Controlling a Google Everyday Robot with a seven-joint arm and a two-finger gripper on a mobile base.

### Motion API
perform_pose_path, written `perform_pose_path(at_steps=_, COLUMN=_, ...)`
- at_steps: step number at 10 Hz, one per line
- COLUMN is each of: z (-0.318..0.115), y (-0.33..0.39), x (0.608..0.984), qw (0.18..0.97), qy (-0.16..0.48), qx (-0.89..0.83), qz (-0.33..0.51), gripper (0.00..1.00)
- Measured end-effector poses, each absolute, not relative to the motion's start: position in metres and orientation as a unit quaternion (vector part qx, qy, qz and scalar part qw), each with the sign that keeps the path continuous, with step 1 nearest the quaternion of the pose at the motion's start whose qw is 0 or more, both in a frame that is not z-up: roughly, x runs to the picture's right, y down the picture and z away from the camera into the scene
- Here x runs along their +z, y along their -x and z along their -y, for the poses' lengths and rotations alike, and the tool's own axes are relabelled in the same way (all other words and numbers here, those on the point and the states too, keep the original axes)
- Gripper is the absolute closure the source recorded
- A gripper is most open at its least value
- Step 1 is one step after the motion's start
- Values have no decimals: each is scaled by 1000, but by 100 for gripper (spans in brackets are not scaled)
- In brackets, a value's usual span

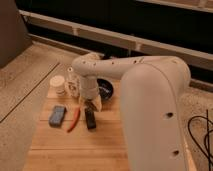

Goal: Place the eraser in the ceramic cup

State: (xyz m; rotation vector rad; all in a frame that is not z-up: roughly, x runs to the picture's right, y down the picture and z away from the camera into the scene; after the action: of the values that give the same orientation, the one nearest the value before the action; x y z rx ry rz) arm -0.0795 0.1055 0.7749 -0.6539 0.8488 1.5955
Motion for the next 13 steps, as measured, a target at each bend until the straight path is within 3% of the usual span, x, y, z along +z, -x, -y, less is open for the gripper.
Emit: perform_pose_path(at_steps=13, z=-135, y=95, x=774, qw=577, qy=247, qx=675, qz=-387, gripper=35)
